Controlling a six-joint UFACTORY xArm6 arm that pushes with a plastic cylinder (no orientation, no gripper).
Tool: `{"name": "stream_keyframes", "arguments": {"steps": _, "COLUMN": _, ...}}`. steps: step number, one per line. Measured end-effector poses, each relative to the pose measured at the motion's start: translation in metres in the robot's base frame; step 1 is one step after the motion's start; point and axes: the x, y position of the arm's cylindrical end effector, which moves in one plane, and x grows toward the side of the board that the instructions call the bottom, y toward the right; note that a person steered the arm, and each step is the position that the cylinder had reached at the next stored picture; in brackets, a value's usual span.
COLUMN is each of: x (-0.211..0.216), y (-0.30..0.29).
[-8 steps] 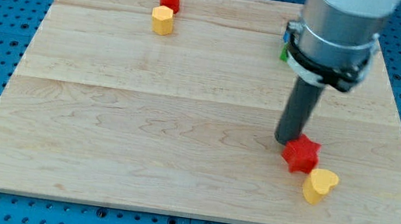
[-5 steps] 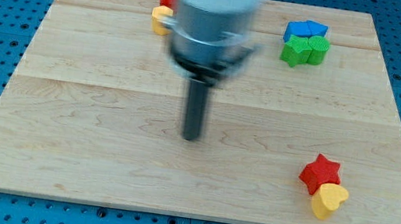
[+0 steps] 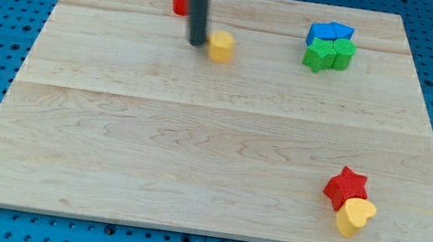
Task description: Move the yellow hexagon left to the red star
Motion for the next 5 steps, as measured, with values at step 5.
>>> {"name": "stream_keyframes", "arguments": {"steps": 5, "x": 0.12, "y": 0.085}}
